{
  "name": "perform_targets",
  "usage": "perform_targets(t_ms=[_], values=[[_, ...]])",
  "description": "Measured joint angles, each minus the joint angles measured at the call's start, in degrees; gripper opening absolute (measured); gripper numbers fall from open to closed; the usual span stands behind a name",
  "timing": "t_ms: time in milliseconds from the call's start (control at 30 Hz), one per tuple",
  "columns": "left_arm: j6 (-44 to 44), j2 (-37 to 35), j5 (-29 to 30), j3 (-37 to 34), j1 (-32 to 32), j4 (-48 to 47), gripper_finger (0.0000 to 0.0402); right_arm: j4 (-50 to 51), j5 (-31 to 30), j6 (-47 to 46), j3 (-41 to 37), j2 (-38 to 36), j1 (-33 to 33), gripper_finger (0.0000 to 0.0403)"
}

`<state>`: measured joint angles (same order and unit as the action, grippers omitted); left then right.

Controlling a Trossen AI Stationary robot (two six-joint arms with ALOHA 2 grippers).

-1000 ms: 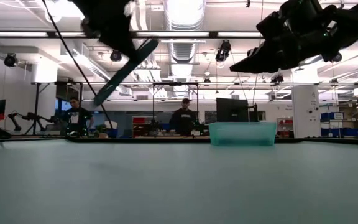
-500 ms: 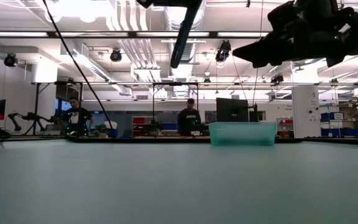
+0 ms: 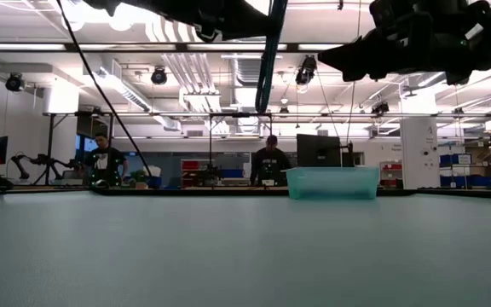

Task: Pick and place USB-C Cables
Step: Put the blue charger cable into the blue bin

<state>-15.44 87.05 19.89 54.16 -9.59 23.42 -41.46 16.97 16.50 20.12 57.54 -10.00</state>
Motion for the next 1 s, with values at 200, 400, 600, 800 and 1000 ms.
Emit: perform_targets(t_ms=[200, 400, 600, 800, 1000], values=[[0.04, -0.02, -0.51, -1.15, 1.04, 5.34, 0.0011, -0.94, 0.00, -3.58, 0.00, 0.00, 0.02, 0.0052], [0.11, 0.07, -0.49, -0.93, 1.65, 8.94, 0.0011, -2.06, 0.00, -4.56, 0.02, 0.00, 0.02, 0.0056], [0.13, 0.11, -0.49, -0.93, 1.85, 8.74, 0.0011, -3.59, -0.30, -5.00, 0.02, 0.00, 1.06, 0.0103], [0.18, 0.13, -0.49, -0.95, 2.11, 9.13, 0.0011, -7.11, -0.48, -5.94, 0.04, 1.49, 1.64, 0.0155], [0.23, 0.15, -0.48, -0.95, 2.11, 9.14, 0.0011, -12.91, -0.48, -7.06, 0.59, 6.78, 1.64, 0.0181]])
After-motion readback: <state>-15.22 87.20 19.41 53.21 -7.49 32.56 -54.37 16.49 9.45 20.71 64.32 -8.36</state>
